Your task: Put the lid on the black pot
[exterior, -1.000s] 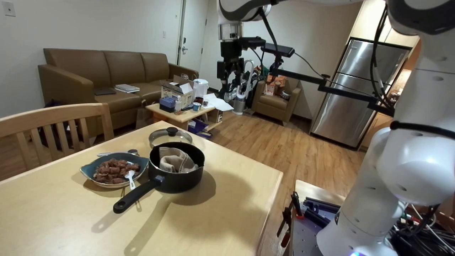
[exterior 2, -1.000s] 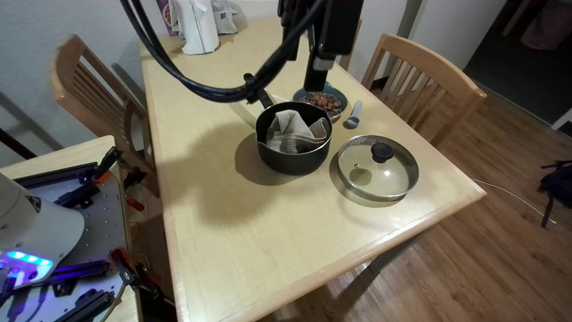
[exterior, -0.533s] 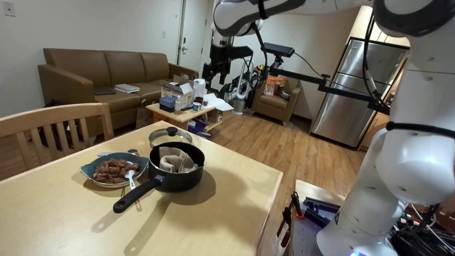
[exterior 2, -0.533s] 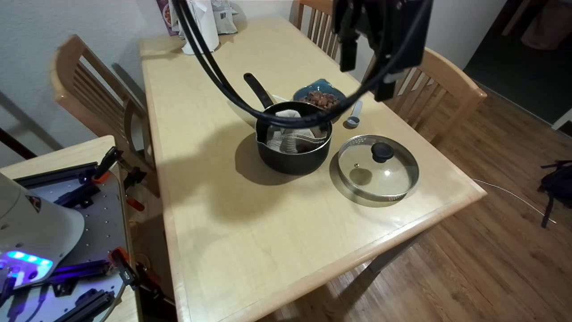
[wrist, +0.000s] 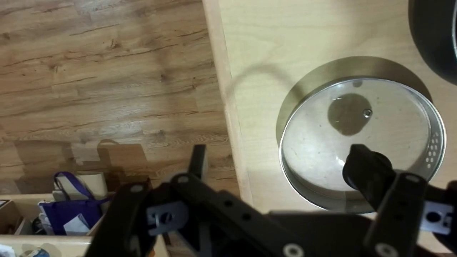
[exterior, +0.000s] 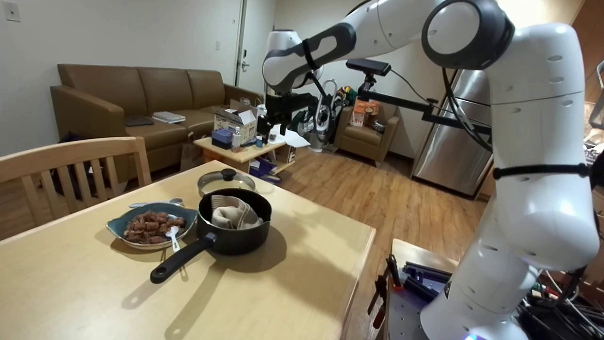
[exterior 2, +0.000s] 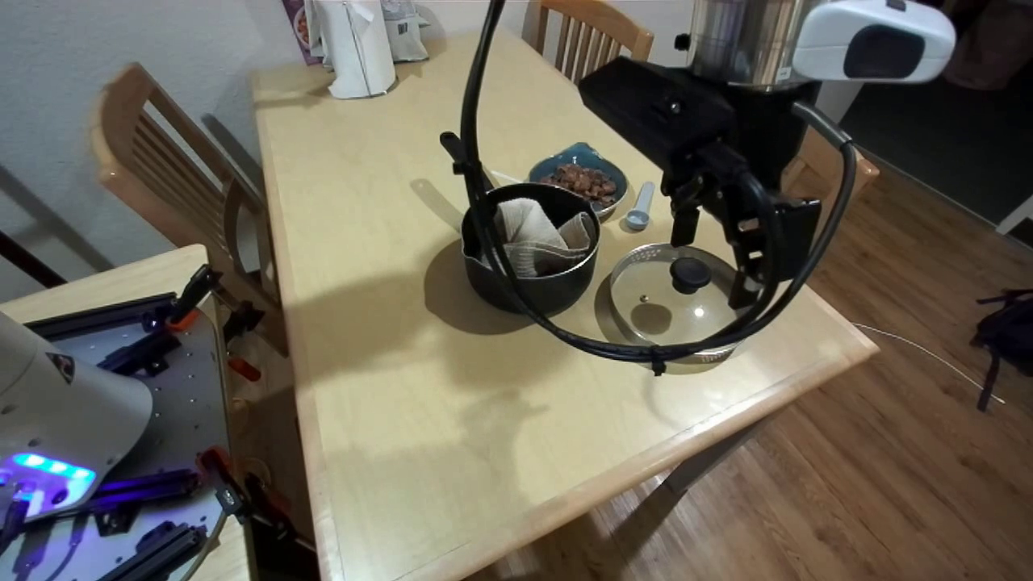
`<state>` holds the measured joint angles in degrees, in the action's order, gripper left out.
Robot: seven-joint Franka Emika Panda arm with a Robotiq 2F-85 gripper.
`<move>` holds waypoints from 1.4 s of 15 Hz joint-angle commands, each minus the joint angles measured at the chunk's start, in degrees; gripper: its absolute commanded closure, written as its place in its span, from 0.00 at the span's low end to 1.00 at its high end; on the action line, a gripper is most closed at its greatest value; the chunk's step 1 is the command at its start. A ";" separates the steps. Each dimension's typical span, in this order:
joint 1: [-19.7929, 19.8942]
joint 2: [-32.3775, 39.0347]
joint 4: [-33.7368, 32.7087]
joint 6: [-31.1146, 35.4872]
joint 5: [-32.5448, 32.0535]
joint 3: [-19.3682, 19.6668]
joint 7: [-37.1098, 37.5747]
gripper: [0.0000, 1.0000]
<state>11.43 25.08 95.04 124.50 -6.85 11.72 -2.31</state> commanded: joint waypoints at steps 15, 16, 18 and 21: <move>2.46 17.49 -14.57 3.06 0.72 -6.62 -17.34 0.00; 3.05 16.70 -13.56 5.57 1.46 -7.21 -18.06 0.00; 2.76 17.23 -14.29 7.26 1.81 -8.06 -18.53 0.00; 2.07 18.82 -16.93 6.05 2.77 -10.99 -20.22 0.00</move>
<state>13.52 42.70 80.26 130.91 -5.88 3.51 -19.84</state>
